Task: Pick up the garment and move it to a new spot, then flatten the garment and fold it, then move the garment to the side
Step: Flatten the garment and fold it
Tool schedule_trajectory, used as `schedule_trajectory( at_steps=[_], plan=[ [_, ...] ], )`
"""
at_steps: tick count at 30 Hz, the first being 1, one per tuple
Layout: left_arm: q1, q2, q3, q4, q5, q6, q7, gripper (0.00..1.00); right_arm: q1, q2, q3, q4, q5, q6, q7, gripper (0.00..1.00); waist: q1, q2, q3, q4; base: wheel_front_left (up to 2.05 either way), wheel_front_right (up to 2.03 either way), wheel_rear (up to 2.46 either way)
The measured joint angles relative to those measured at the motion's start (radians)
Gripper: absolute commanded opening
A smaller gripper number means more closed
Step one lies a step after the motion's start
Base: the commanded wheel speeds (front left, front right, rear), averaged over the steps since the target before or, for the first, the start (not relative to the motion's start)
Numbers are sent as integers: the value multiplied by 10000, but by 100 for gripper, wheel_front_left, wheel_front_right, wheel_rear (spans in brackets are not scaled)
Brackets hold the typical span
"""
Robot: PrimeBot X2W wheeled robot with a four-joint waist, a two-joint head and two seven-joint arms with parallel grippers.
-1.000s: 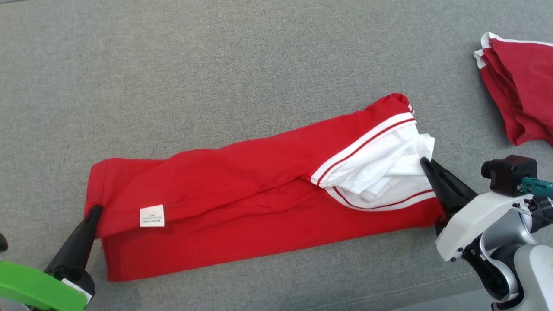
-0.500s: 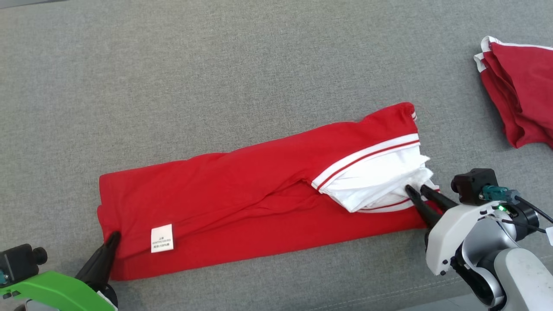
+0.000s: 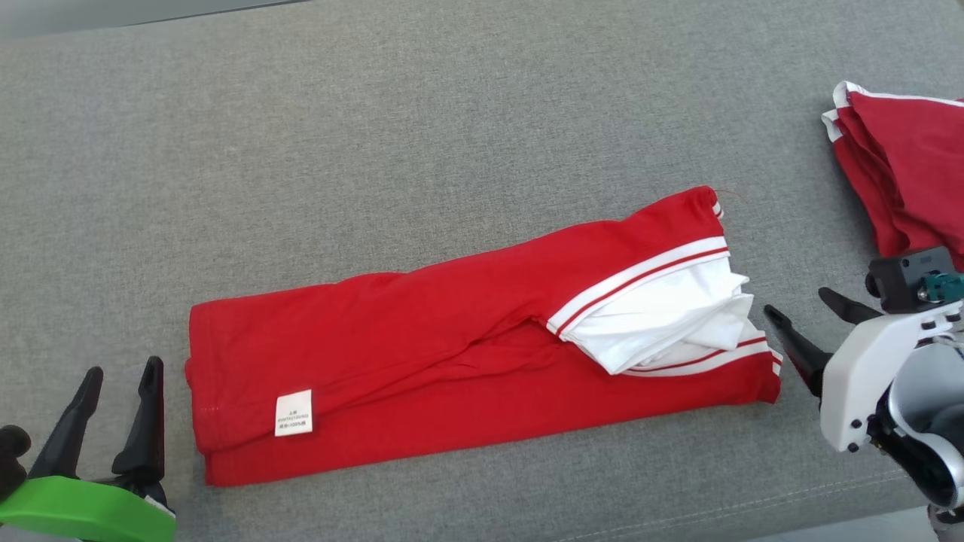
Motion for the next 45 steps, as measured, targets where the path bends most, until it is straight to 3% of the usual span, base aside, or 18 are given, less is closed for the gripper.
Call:
schedule_trajectory(
  at_steps=[3, 7, 14, 23, 28, 29, 30, 31, 40, 45],
  plan=[
    [-14, -199, 284, -171, 516, -4, -123, 100, -169, 54, -491, -385, 6, -2, 765, 100, 0, 0, 6, 172, 0, 0, 0],
    [-32, -497, 640, -136, 1208, -123, -142, 100, -793, 652, -667, -240, 142, -2, 961, 100, 0, 0, 105, 294, 0, 0, 0],
    [-196, -1708, 1294, 560, 2742, -1118, -169, 100, -1494, 1555, -439, 1741, -376, 0, 744, 100, 0, 0, 282, 666, 0, 0, 0],
    [-211, -2871, 2197, 1448, 3613, -2251, -167, 100, -1727, 1561, -717, 3014, -807, 6, 608, 100, 0, 0, 303, 1089, 0, 0, 0],
    [-187, -3329, 2596, 1783, 3942, -2782, -167, 100, -1934, 1848, -800, 3528, -305, -6, 951, 100, 0, 0, 279, 1086, 0, 0, 0],
    [-184, -3425, 2673, 1827, 4002, -2899, -167, 100, -1994, 1939, -853, 3668, -127, -8, 1060, 55, 0, 0, 263, 1081, 0, 0, 0],
    [-185, -3522, 2755, 1893, 4067, -3014, -169, 100, -2060, 2031, -857, 3797, 6, -8, 1151, 16, 0, 0, 246, 1073, 0, 0, 0],
    [-184, -3590, 2790, 2004, 4128, -3131, -169, 100, -2096, 2136, -874, 3877, 186, -25, 1185, 0, 0, 0, 224, 1064, 0, 0, 0],
    [-183, -4284, 3072, 2711, 4638, -3760, -169, 100, -2032, 2700, -2040, 4322, 1787, 2, 1889, 0, 0, 0, -320, 1126, 0, 0, 0],
    [-125, -4646, 3058, 2966, 4876, -3919, -169, 100, -1871, 2357, -3442, 4113, 1749, 2, 2479, 0, 0, 0, -657, 1149, 0, 0, 0]
  ],
)
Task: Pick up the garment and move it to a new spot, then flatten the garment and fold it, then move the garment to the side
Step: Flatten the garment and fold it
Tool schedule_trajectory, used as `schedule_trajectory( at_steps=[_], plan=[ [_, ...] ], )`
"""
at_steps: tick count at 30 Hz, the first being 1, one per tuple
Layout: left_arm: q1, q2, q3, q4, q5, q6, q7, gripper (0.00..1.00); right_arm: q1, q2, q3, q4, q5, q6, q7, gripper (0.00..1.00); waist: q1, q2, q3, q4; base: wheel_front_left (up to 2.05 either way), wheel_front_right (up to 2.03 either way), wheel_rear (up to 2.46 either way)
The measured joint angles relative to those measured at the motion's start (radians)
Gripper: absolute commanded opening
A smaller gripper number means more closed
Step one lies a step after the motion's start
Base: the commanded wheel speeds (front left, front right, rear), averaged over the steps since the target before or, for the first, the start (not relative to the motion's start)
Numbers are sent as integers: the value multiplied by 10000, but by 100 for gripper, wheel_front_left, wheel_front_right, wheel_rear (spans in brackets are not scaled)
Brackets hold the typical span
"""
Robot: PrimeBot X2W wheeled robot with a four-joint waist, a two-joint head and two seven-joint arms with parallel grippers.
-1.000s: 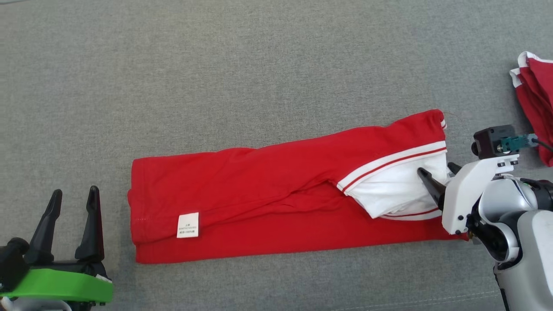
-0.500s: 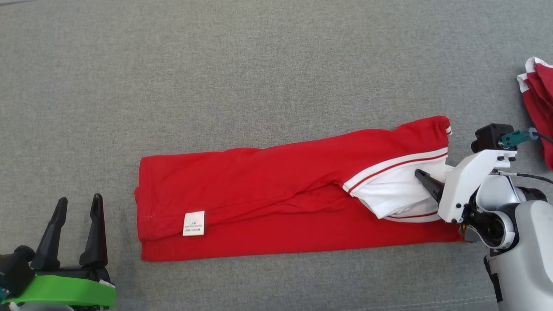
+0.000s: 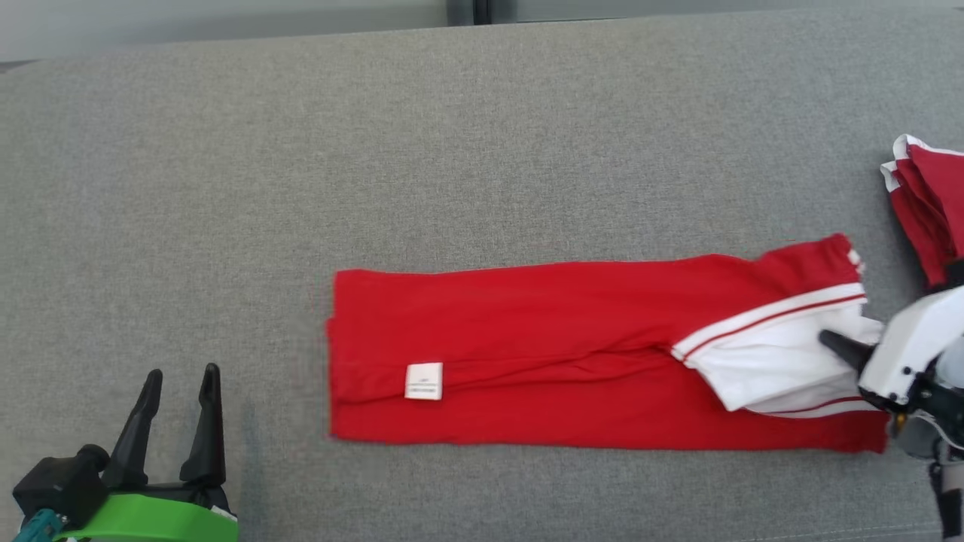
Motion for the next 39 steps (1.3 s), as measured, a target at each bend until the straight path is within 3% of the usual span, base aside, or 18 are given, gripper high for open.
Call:
schedule_trajectory(
  at_steps=[5, 9, 13, 19, 24, 32, 39],
  plan=[
    [8, -192, -199, 171, 207, -127, 0, 100, 227, -278, -2109, -863, -656, -2, 807, 0, 0, 0, -263, 216, 0, 0, 0],
    [8, -247, -221, 263, 286, -140, -2, 100, -61, 148, -2581, -1933, -205, -6, 1425, 0, 0, 0, -410, 351, 0, 0, 0],
    [77, -339, -115, 259, 384, -163, -2, 100, 239, 522, -1089, -3555, 449, -6, 2219, 0, 0, 0, -534, 350, 0, 0, 0],
    [209, -495, -140, 119, 454, -173, -10, 100, 568, 805, 1572, -4836, 533, -6, 1931, 0, 0, 0, -538, 9, 0, 0, 0],
    [159, -535, -349, 121, 527, -178, -10, 100, 424, 813, 3264, -3722, 708, -6, 267, 0, 0, 0, -485, -234, 0, 0, 0],
    [-106, -502, -805, 176, 554, -184, -10, 100, -636, 828, 6080, -640, 1014, -6, -2518, 0, 0, 0, -382, -213, 0, 0, 0],
    [-376, -464, -1124, 351, 545, -184, -10, 100, -1950, 821, 7902, 1540, 2025, -6, -4328, 0, 0, 0, -289, -32, 0, 0, 0]
  ],
)
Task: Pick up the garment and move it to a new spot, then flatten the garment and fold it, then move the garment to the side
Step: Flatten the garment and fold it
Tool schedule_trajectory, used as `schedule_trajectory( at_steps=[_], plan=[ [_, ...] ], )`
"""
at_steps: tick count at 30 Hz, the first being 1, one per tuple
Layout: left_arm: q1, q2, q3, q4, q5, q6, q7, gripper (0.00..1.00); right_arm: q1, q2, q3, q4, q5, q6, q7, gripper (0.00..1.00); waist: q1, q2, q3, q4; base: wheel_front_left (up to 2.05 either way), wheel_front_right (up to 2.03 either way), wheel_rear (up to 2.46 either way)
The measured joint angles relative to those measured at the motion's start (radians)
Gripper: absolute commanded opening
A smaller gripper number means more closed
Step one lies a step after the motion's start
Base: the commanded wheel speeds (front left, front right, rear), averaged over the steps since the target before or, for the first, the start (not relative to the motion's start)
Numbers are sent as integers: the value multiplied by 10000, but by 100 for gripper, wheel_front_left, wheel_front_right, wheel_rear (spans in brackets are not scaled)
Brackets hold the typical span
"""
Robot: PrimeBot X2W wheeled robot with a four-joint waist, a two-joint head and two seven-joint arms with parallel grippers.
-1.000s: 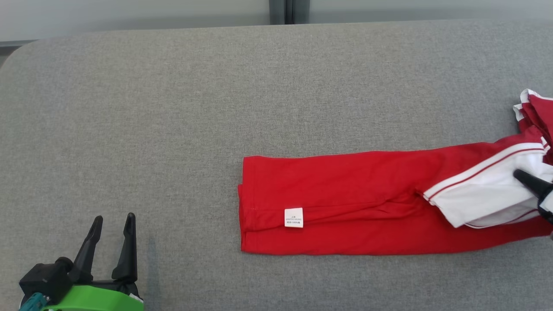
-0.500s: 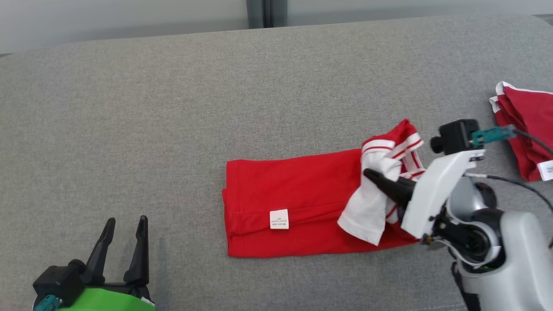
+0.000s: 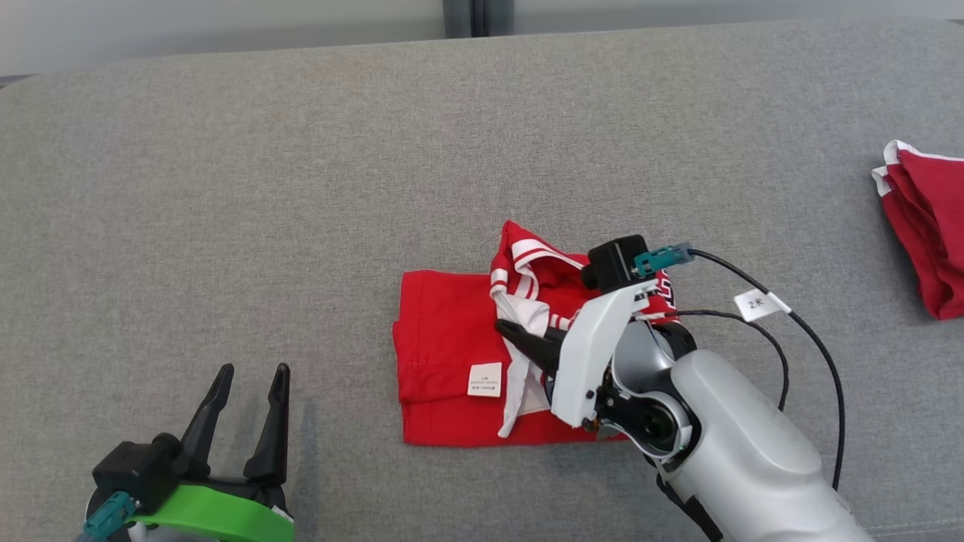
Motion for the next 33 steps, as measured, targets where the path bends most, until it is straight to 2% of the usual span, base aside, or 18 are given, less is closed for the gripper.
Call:
schedule_trajectory(
  at_steps=[4, 17, 18, 19, 20, 26, 31, 33],
  plan=[
    [-26, 65, -136, 132, -42, 0, 0, 100, -667, -4, 976, 761, 844, -2, -715, 0, 0, 0, -9, 48, 0, 0, 0],
    [-132, 123, -428, 366, -196, 0, 0, 100, -2184, 0, 3007, 2754, 2865, 0, -2105, 0, 0, 0, -45, 160, 0, 0, 0],
    [-150, 123, -435, 384, -198, 0, 0, 100, -2283, 0, 3162, 2878, 2997, -2, -2174, 11, 0, 0, -49, 173, 0, 0, 0],
    [-155, 121, -435, 403, -203, 0, 0, 100, -2380, -15, 3361, 2961, 3158, -2, -2190, 58, 0, 0, -53, 184, 0, 0, 0],
    [-155, 123, -431, 433, -211, 0, 0, 100, -2464, -15, 3584, 2987, 3290, -2, -2236, 100, 0, 0, -58, 185, 0, 0, 0],
    [-117, 125, -374, 594, -222, 0, 0, 100, -2788, 2, 4498, 2823, 4121, 0, -2502, 100, 0, 0, -169, 118, 0, 0, 0],
    [12, 84, -230, 648, -224, 0, 0, 100, -3055, 10, 4656, 2307, 4556, 0, -3202, 100, 0, 0, -342, 19, 0, 0, 0],
    [75, 61, -123, 642, -207, 0, 0, 100, -3133, 31, 4550, 2257, 4399, 0, -3559, 100, 0, 0, -414, -41, 0, 0, 0]
  ],
)
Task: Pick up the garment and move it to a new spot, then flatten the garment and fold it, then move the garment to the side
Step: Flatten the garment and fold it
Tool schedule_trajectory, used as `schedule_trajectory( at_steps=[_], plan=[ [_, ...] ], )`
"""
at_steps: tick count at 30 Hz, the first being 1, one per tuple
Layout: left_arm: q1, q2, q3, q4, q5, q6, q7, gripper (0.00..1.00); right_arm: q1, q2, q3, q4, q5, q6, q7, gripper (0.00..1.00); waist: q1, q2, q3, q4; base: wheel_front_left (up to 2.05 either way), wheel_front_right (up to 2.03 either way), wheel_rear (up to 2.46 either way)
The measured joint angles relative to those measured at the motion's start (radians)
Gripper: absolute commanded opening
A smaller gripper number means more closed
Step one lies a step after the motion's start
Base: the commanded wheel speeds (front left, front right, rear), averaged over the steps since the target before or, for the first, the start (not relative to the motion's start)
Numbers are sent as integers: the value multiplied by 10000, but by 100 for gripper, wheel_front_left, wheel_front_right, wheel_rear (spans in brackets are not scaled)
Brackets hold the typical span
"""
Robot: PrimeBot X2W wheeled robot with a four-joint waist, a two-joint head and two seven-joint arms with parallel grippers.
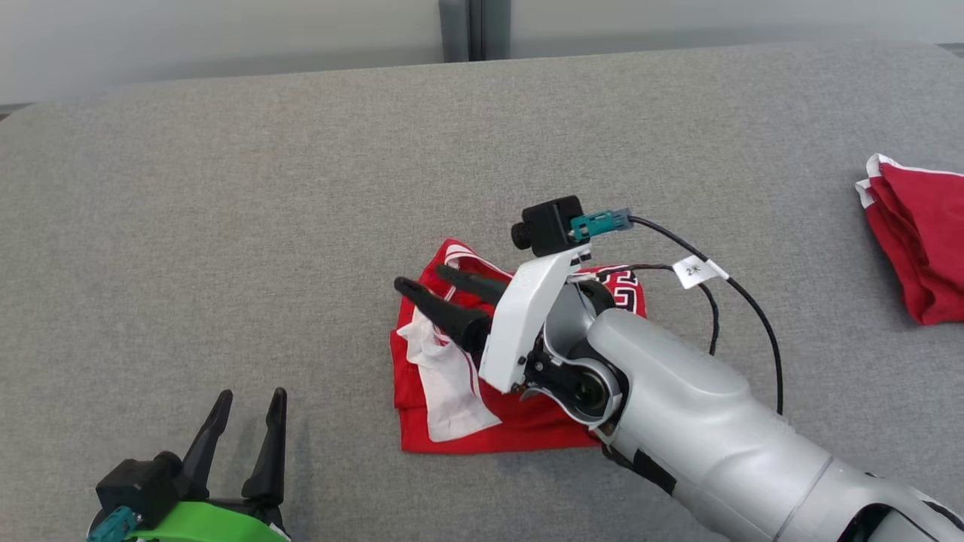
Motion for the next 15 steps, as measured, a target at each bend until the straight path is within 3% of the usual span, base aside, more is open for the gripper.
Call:
schedule_trajectory(
  at_steps=[9, 15],
  plan=[
    [474, -240, 316, -209, 105, 0, 0, 100, 492, -385, -2318, 1103, -2535, 0, -629, 100, 0, 0, -221, -403, 0, 0, 0],
    [511, -322, 416, -291, 117, 0, 0, 100, 1626, -828, -4174, 514, -3733, 0, 4, 100, 0, 0, -150, -571, 0, 0, 0]
  ],
)
